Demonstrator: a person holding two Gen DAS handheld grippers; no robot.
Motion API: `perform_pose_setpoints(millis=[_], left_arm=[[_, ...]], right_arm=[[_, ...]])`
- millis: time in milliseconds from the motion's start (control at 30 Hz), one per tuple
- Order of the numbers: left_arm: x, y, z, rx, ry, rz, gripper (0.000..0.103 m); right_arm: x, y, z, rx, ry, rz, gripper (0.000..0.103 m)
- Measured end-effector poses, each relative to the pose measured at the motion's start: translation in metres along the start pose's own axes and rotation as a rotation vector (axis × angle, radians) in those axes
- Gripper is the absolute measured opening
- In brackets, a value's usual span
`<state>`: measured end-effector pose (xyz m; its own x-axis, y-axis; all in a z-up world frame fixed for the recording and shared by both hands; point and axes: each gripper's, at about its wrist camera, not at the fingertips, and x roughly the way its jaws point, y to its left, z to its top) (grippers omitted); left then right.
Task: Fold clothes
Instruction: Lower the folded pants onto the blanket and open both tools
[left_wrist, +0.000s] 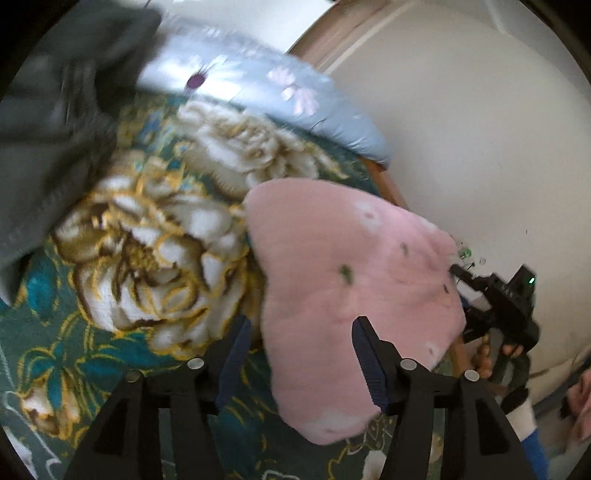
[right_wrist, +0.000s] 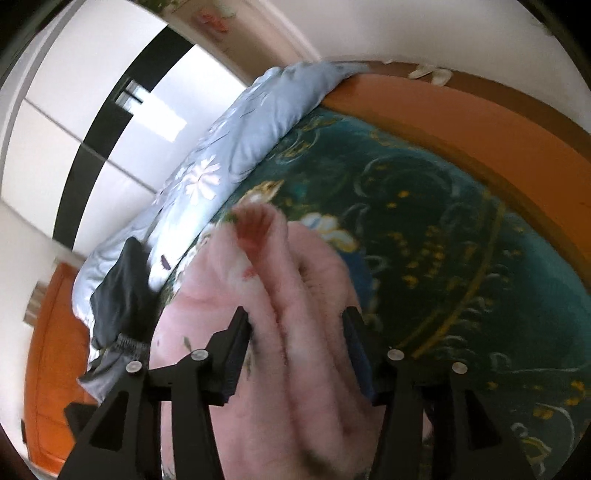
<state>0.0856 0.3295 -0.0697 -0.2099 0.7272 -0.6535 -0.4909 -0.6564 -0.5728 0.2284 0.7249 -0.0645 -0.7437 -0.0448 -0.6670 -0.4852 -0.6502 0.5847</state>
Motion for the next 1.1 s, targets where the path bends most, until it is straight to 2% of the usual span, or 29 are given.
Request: perform_pose_setpoints(millis=[100,167,233,300,333,433,533,600,800,900,967,1033,1100], left_arm=[[-0.01,-0.023,-0.01,0.093,-0.059,0.036,0.061],[-0.013,-0.032,-0.019,0.127,-0.078,0.042,0.061],[-0.004,-0.039,-0.025,0.16,-0.065,0.049,0.061],[0.006,-0.043,-0.033,0.19,-0.042,0.064,0.061],[0.012,-0.043,-0.036,0.194,-0.024,0.069,0.061],[0.029,-0.038,-0.043,0.158,0.029,0.068,0.062],[0.031,-0.038,-0.048,0.14,0.018,0.069,0.065],[0.027,-0.042,-0.053,0.167,-0.002,0.095,0.066],[0.015,-0.041,-0.078,0.171,-0.099,0.239,0.074],[0.019,-0.041,-0.093,0.178,-0.1,0.285,0.076],[0.024,-0.043,-0.1,0.201,-0.091,0.318,0.082],[0.03,-0.045,-0.106,0.224,-0.078,0.328,0.088],[0.034,-0.046,-0.112,0.245,-0.076,0.339,0.094]], right_arm=[[-0.028,0.014,-0.004,-0.072,-0.075,-0.038,0.056],[-0.048,0.034,-0.016,-0.173,-0.102,-0.052,0.056],[-0.057,0.055,-0.034,-0.28,-0.087,-0.024,0.057],[-0.055,0.069,-0.059,-0.376,-0.03,0.009,0.058],[-0.05,0.069,-0.066,-0.393,-0.011,-0.003,0.058],[-0.033,0.063,-0.084,-0.428,0.04,-0.055,0.058],[-0.011,0.044,-0.079,-0.361,0.041,-0.105,0.058],[0.003,0.042,-0.081,-0.336,0.057,-0.146,0.058],[-0.019,0.062,-0.109,-0.392,-0.043,-0.189,0.06],[-0.03,0.06,-0.132,-0.415,-0.074,-0.242,0.061],[-0.035,0.056,-0.15,-0.431,-0.081,-0.283,0.061],[-0.032,0.052,-0.161,-0.436,-0.077,-0.316,0.064],[-0.029,0.048,-0.165,-0.437,-0.084,-0.353,0.075]])
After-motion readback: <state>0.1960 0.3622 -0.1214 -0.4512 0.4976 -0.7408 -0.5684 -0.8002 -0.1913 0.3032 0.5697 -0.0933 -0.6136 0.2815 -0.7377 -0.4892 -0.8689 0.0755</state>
